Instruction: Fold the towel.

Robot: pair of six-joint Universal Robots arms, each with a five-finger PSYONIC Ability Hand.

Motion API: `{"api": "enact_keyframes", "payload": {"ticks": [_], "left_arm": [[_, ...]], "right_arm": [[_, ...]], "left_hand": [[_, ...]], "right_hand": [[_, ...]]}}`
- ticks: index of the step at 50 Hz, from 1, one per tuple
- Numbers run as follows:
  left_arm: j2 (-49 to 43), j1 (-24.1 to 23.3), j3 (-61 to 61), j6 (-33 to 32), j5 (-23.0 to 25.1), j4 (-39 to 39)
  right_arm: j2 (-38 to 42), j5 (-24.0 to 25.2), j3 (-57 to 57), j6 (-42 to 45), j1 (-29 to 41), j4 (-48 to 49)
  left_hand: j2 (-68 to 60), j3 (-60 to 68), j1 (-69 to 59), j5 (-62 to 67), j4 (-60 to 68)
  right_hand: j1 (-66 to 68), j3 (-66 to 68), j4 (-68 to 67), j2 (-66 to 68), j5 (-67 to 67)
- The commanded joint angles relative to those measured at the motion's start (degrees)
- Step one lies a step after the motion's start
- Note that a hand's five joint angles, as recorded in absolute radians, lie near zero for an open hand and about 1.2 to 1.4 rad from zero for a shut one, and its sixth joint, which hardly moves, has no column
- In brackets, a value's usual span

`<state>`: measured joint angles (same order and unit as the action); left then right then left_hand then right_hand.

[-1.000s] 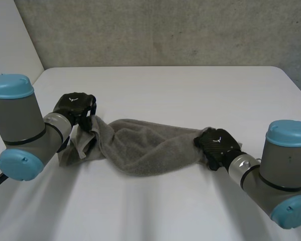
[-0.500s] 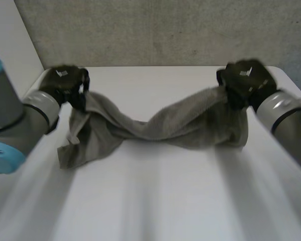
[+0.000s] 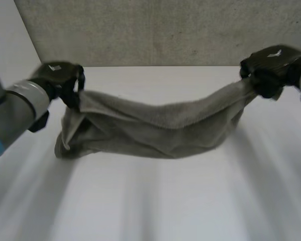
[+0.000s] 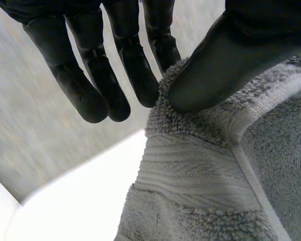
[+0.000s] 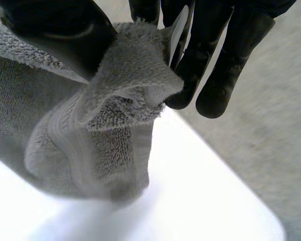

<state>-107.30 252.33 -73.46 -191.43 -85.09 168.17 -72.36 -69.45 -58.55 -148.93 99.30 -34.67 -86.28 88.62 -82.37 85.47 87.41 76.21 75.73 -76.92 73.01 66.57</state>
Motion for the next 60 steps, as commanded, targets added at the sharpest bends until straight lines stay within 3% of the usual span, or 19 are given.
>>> {"api": "enact_keyframes", "payload": {"ticks": [1, 5, 7, 8, 9, 10, 11, 12, 14, 15, 20, 24, 26, 30, 34, 43, 49, 55, 60], "left_arm": [[-11.0, -0.6, 11.1, -2.7, -0.2, -2.4], [-11.0, -2.3, 20.7, -3.3, -0.2, 4.4], [-10.0, -3.2, 22.3, -3.0, -0.4, 9.6], [-8.1, -3.9, 22.0, -2.5, -0.6, 16.2], [-8.1, -4.0, 22.0, -2.5, -0.6, 16.3], [-5.4, -4.3, 19.9, -1.7, -0.7, 23.5], [-2.4, -4.4, 16.5, -0.7, -0.8, 30.7], [-2.4, -4.4, 16.5, -0.7, -0.8, 30.7], [2.7, -4.1, 9.2, 1.7, -0.9, 41.7], [2.7, -4.1, 9.1, 1.7, -0.9, 41.7], [4.2, -3.2, 1.1, 2.7, -0.7, 42.6], [0.4, -1.9, -4.4, 2.8, -0.6, 35.6], [-1.1, -1.7, -6.2, 2.8, -0.6, 32.6], [-4.6, -1.0, -10.6, 2.4, -0.3, 24.7], [-5.6, -0.4, -14.2, 2.1, 0.0, 22.0], [-4.6, -1.0, -23.8, -2.8, 0.1, 21.2], [2.7, -0.4, -26.3, -5.5, 0.0, 20.6], [10.0, -0.2, -28.6, -5.9, 0.1, 20.4], [12.0, -1.0, -30.3, -6.2, 0.9, 20.0]], "right_arm": [[13.5, -7.3, 11.8, 0.6, 6.6, 6.4], [15.8, -11.1, 17.3, 0.5, 7.9, 17.0], [14.7, -12.8, 17.3, -0.5, 8.5, 33.2], [14.7, -12.8, 17.3, -0.5, 8.5, 33.3], [13.1, -13.1, 15.0, -1.6, 8.5, 42.5], [10.3, -13.5, 11.3, -2.8, 8.5, 50.6], [10.3, -13.5, 11.3, -2.9, 8.5, 50.7], [6.9, -13.7, 7.5, -3.9, 8.5, 56.8], [3.7, -13.3, 3.8, -4.5, 8.2, 60.4], [1.4, -12.8, 1.1, -4.8, 8.2, 61.6], [0.8, -12.2, -4.5, -4.8, 7.8, 57.5], [1.2, -11.8, -7.4, -4.4, 7.6, 49.0], [2.7, -11.5, -9.8, -3.6, 7.6, 39.8], [4.6, -11.4, -13.1, -2.1, 7.7, 32.9], [5.3, -11.4, -20.4, 0.6, 7.4, 27.0], [4.3, -11.2, -29.6, 1.8, 7.3, 24.6], [-5.2, -11.2, -32.9, 1.4, 4.1, 24.4], [-11.5, -6.3, -34.2, 0.0, 0.4, 22.5], [-12.4, -2.0, -33.2, -0.7, -6.6, 13.5]], "left_hand": [[6.3, -8.6, 2.4, -15.5, -7.4], [6.3, -8.6, 2.4, -15.5, -7.4], [6.3, -8.6, 2.4, -15.5, -7.4], [6.3, -8.6, 2.4, -15.5, -7.4], [6.3, -8.6, 2.4, -15.5, -7.4], [6.3, -8.6, 2.4, -15.5, -7.4], [6.3, -8.6, 2.4, -15.5, -7.4], [6.3, -8.6, 2.4, -15.5, -7.4], [6.3, -8.6, 2.4, -15.5, -7.4], [6.3, -8.6, 2.4, -15.5, -7.4], [6.3, -8.6, 2.4, -15.5, -7.4], [6.3, -8.6, 2.4, -15.5, -7.4], [6.3, -8.6, 2.4, -15.5, -7.4], [6.3, -8.6, 2.4, -15.5, -7.4], [6.3, -8.6, 2.4, -15.5, -7.4], [6.3, -8.6, 2.4, -15.5, -7.4], [6.3, -8.6, 2.4, -15.5, -7.4], [6.3, -8.6, 2.4, -15.5, -7.4], [6.3, -8.6, 2.4, -15.5, -7.4]], "right_hand": [[3.8, 4.3, -3.1, 7.0, 3.4], [3.8, 4.3, -3.1, 7.0, 3.4], [3.8, 4.3, -3.1, 7.0, 3.4], [3.8, 4.3, -3.1, 7.0, 3.4], [3.8, 4.3, -3.1, 7.0, 3.4], [3.8, 4.3, -3.1, 7.0, 3.4], [3.8, 4.3, -3.1, 7.0, 3.4], [3.8, 4.3, -3.1, 7.0, 3.4], [3.8, 4.3, -3.1, 7.0, 3.4], [3.8, 4.3, -3.1, 7.0, 3.4], [3.8, 4.3, -3.1, 7.0, 3.4], [3.8, 4.3, -3.1, 7.0, 3.4], [3.8, 4.3, -3.1, 7.0, 3.4], [3.8, 4.3, -3.1, 7.0, 3.4], [3.8, 4.3, -3.1, 7.0, 3.4], [3.8, 4.3, -3.1, 7.0, 3.4], [3.8, 4.3, -3.1, 7.0, 3.4], [3.8, 4.3, -3.1, 7.0, 3.4], [3.8, 4.3, -3.1, 7.0, 3.4]]}}
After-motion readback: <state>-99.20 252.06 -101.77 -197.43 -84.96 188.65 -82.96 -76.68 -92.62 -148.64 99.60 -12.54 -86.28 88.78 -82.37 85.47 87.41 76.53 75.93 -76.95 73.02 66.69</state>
